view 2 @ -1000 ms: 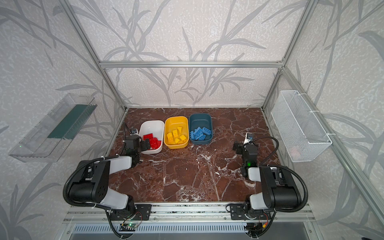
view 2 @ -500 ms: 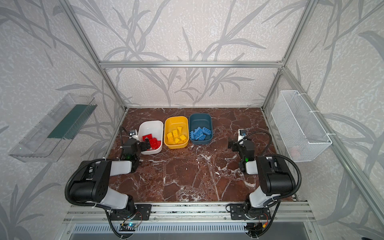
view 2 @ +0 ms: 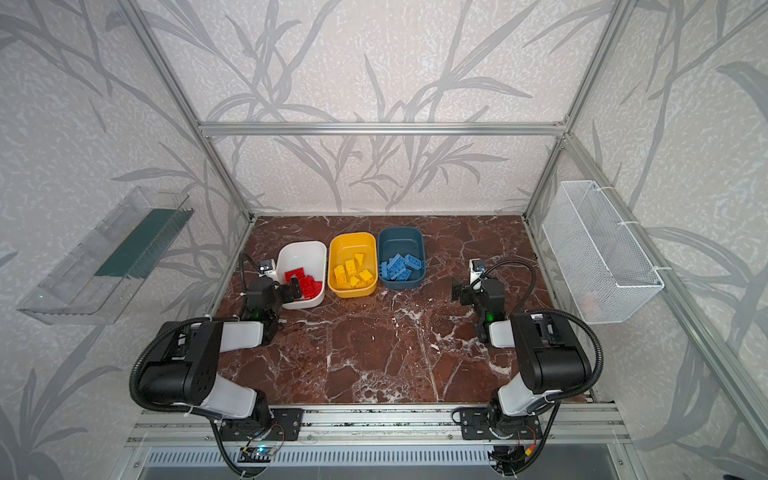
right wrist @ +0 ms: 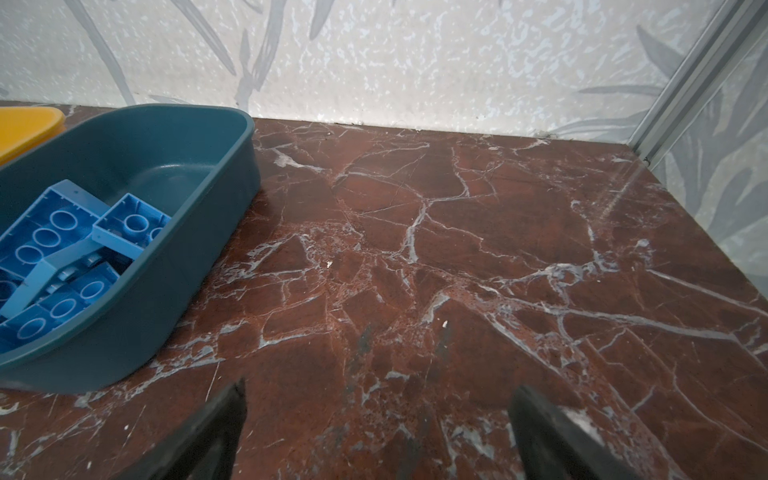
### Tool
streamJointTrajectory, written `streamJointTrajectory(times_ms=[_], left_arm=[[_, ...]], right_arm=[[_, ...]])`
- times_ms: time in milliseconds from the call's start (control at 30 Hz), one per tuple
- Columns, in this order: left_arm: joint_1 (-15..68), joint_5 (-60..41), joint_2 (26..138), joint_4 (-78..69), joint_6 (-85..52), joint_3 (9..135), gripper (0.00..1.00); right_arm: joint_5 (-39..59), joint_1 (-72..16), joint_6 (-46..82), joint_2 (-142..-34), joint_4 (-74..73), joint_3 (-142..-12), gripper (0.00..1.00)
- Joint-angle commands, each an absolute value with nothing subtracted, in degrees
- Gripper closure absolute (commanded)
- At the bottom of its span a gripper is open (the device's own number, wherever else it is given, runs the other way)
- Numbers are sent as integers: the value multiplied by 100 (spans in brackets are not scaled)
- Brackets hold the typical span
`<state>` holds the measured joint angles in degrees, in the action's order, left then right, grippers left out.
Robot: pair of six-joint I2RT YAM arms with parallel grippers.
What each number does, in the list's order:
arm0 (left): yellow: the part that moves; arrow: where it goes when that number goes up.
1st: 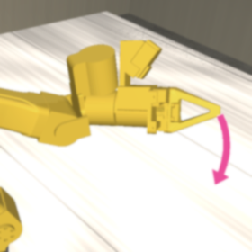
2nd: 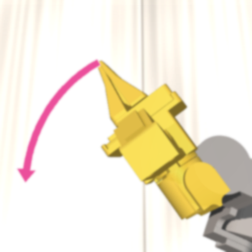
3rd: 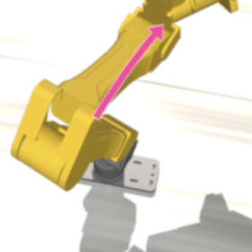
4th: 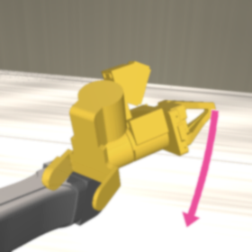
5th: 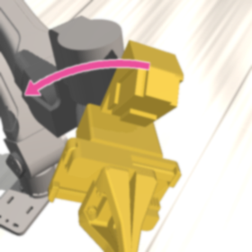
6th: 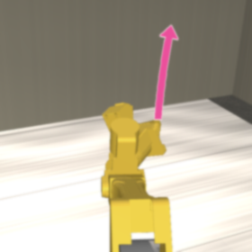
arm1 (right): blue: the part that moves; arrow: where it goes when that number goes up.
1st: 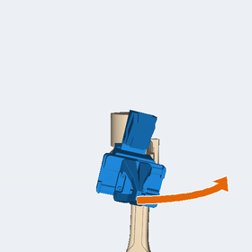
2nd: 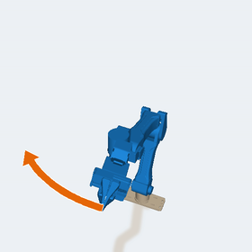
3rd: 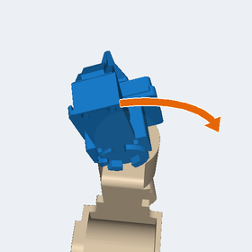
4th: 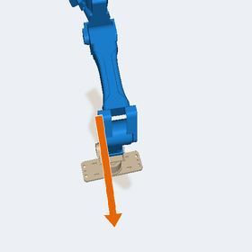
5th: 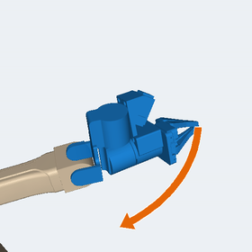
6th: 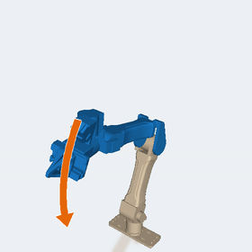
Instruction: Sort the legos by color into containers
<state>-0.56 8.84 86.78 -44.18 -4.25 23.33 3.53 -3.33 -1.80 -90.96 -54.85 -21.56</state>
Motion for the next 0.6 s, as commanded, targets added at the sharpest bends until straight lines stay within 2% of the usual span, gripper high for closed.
streamJointTrajectory(times_ms=[0,567], left_arm=[[-72,836,8697,-4430,-308,2418,1],[-81,839,8699,-4430,-312,2421,1]], right_arm=[[360,-334,-248,-9033,-5508,-2162,1],[105,-492,-363,-9027,-5451,-2186,1]])
